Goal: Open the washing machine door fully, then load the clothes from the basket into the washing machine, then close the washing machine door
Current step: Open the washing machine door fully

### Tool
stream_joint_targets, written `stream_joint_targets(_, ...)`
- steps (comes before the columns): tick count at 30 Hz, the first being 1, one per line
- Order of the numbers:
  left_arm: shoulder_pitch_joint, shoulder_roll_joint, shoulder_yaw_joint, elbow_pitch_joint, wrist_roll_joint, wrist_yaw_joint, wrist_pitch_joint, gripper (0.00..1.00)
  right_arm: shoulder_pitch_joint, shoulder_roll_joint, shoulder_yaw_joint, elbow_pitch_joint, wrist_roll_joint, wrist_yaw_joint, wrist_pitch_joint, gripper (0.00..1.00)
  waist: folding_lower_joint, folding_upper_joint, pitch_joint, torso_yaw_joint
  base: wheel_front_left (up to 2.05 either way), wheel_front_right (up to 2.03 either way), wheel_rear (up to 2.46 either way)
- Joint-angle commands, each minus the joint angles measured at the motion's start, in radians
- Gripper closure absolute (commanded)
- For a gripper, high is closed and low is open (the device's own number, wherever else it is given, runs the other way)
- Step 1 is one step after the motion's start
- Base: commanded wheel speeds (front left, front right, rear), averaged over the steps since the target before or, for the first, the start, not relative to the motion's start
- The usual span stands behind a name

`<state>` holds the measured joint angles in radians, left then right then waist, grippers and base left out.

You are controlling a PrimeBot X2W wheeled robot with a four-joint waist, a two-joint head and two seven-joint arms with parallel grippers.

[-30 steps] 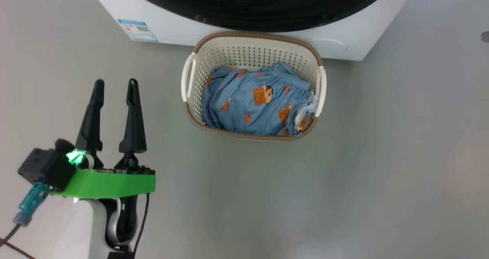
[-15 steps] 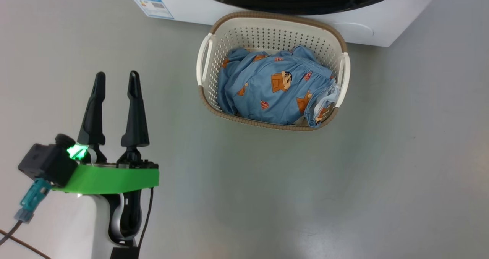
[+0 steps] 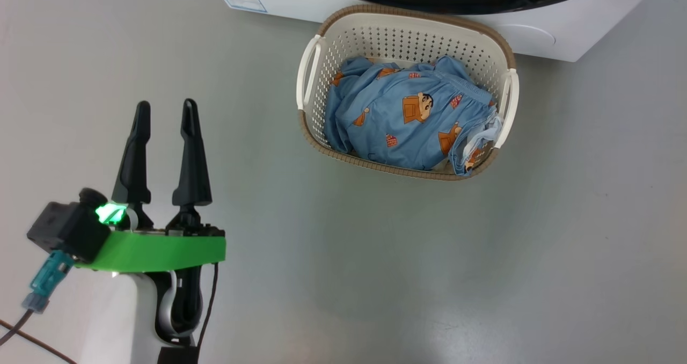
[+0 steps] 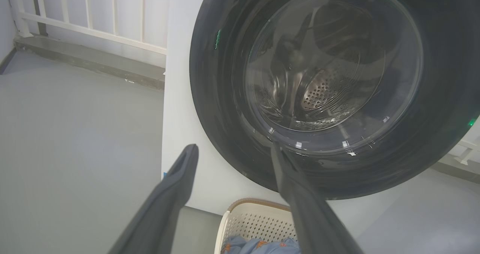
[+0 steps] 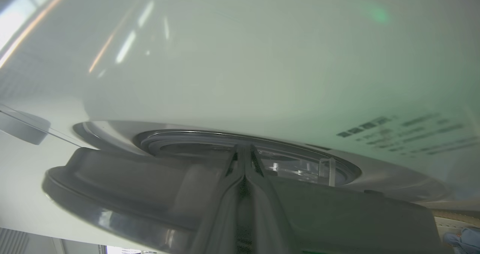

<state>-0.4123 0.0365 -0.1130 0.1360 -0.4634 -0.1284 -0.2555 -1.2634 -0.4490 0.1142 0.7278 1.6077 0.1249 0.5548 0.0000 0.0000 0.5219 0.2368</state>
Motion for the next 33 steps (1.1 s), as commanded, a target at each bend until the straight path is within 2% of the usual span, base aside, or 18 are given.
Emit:
stream_joint_targets(1,-0.015,0.017,0.034,-0.018,-0.009,-0.002,-0.006,0.0,-0.012,0.012,0.017,-0.019,-0.012,0.006,0.025,1.0,0.0,0.0,-0.002,0.005,0.0,0.0,0.0)
stream_joint_targets(8,-0.002,0.015,0.039,-0.004,-0.011,-0.002,-0.006,0.0,0.037,0.013,0.03,-0.01,-0.016,0.006,0.051,1.0,0.0,0.0,-0.05,0.017,0.0,0.0,0.0)
stream_joint_targets(23,0.095,0.014,0.063,0.035,0.015,-0.002,-0.006,0.0,0.277,0.051,0.067,-0.047,-0.002,0.006,0.116,1.0,0.0,0.0,-0.24,0.015,0.0,0.0,0.0)
stream_joint_targets(33,0.154,0.026,0.057,0.07,0.024,-0.002,-0.006,0.0,0.443,0.078,0.068,-0.087,0.029,0.006,0.153,1.0,0.0,0.0,-0.354,0.055,0.0,0.0,0.0)
